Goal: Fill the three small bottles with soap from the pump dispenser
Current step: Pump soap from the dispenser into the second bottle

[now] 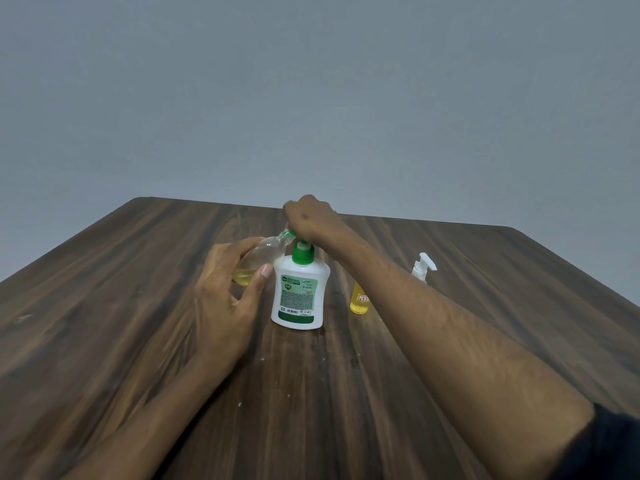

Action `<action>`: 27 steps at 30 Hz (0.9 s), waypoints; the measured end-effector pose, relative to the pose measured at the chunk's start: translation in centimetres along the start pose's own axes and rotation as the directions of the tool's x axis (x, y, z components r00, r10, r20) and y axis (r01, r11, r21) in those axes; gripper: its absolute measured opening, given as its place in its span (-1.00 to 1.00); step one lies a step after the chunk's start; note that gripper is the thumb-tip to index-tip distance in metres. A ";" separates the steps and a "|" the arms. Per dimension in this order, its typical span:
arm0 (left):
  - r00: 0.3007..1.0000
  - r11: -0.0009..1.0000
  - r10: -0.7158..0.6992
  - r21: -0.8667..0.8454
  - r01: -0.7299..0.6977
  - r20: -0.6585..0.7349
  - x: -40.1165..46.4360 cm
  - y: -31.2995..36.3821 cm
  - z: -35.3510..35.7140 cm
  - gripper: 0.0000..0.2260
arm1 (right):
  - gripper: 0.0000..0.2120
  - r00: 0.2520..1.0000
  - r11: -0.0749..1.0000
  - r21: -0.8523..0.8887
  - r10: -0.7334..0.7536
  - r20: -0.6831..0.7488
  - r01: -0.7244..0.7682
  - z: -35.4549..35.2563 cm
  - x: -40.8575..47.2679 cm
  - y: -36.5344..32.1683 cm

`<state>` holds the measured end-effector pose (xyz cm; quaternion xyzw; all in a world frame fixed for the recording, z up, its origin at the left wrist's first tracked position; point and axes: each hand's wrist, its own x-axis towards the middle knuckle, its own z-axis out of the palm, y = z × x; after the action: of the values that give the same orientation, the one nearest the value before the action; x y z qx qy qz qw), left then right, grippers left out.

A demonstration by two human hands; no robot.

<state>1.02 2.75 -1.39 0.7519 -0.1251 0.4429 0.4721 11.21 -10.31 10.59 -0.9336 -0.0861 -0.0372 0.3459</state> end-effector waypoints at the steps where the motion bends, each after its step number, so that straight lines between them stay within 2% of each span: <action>1: 1.000 1.000 -0.001 -0.006 0.001 0.001 0.0 0.0 0.0 -0.72 | -0.74 1.000 1.000 -0.001 0.003 -0.004 -0.003 0.0 -0.1 0.0; 21: 1.000 1.000 -0.018 -0.017 0.019 0.019 0.0 0.1 0.0 -0.73 | -0.76 1.000 1.000 -0.023 0.017 0.015 -0.017 0.2 -0.2 0.3; 25: 1.000 1.000 0.005 -0.007 -0.005 0.002 0.1 0.5 0.0 -0.74 | -0.70 1.000 1.000 0.019 0.005 -0.002 -0.005 -0.2 -0.5 -0.3; 27: 1.000 1.000 0.007 0.002 -0.007 0.009 0.1 0.3 0.1 -0.74 | -0.74 1.000 1.000 0.016 0.013 0.007 -0.013 -0.1 -0.6 -0.1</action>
<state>0.95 2.60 -1.16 0.7538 -0.1294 0.4413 0.4693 10.64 -10.39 10.61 -0.9314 -0.0815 -0.0311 0.3535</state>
